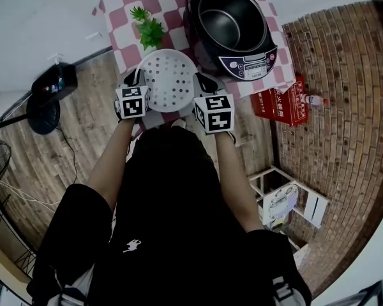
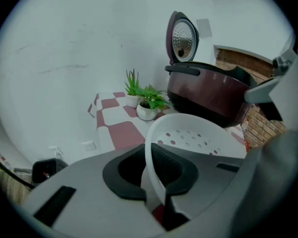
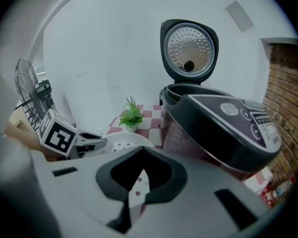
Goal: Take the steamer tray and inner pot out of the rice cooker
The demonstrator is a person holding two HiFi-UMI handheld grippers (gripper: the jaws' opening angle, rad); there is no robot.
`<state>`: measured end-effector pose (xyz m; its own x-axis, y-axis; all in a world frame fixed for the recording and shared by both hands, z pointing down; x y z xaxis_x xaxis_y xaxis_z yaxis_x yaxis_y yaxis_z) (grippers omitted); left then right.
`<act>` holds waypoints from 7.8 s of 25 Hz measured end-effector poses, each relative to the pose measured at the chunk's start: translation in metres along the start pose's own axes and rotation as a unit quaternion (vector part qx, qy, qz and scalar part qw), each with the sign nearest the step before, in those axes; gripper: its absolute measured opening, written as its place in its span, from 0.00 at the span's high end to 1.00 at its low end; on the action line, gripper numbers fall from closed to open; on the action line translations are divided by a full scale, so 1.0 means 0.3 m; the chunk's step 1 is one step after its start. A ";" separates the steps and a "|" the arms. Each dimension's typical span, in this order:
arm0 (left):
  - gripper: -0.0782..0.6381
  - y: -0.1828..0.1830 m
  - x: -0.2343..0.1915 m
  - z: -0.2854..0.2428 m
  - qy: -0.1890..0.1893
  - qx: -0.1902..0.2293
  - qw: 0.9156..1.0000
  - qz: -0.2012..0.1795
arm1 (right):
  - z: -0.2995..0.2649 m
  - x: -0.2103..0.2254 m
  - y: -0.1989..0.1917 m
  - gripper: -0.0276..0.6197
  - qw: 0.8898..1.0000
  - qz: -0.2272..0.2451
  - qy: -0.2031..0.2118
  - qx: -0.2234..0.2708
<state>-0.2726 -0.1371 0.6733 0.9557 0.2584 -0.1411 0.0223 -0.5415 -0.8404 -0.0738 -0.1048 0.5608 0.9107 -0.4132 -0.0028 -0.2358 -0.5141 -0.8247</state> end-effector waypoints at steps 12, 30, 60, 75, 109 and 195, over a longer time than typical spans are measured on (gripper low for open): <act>0.69 0.110 -0.027 0.150 0.003 0.007 1.000 -0.007 | 0.080 -0.051 0.146 0.95 0.996 0.043 0.061 0.054; 0.89 0.544 0.169 0.358 -0.002 0.124 0.992 -0.012 | 0.260 0.299 0.435 0.95 0.977 0.143 0.060 0.146; 0.55 0.794 0.580 -0.173 0.072 0.038 0.995 -0.065 | -0.282 0.923 0.464 0.59 0.971 0.194 0.137 -0.028; 0.50 0.761 0.505 -0.351 0.127 -0.045 0.983 -0.129 | -0.458 0.898 0.455 0.55 0.924 0.365 0.078 -0.081; 0.66 0.788 0.482 -0.342 0.132 -0.073 0.975 -0.162 | -0.446 0.898 0.555 0.56 0.925 0.365 0.064 -0.080; 0.89 0.787 1.491 -0.072 -0.020 0.190 0.980 -0.051 | 0.342 1.687 0.305 0.94 0.986 0.063 -0.059 0.142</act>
<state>0.1666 -0.1667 0.4232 0.9420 0.3301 -0.0600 -0.0008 -0.1764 -0.9843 0.4005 -0.2838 0.4259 0.9174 -0.3616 -0.1664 -0.2596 -0.2266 -0.9387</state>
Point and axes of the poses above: the fingertips, and each gripper's own axes: z backward along the fingers, x to its right, y out of its top, the point moved 4 cm from there along z, backward along the fingers, and after that the axes turned 9 degrees about x, right-handed, at the moved point
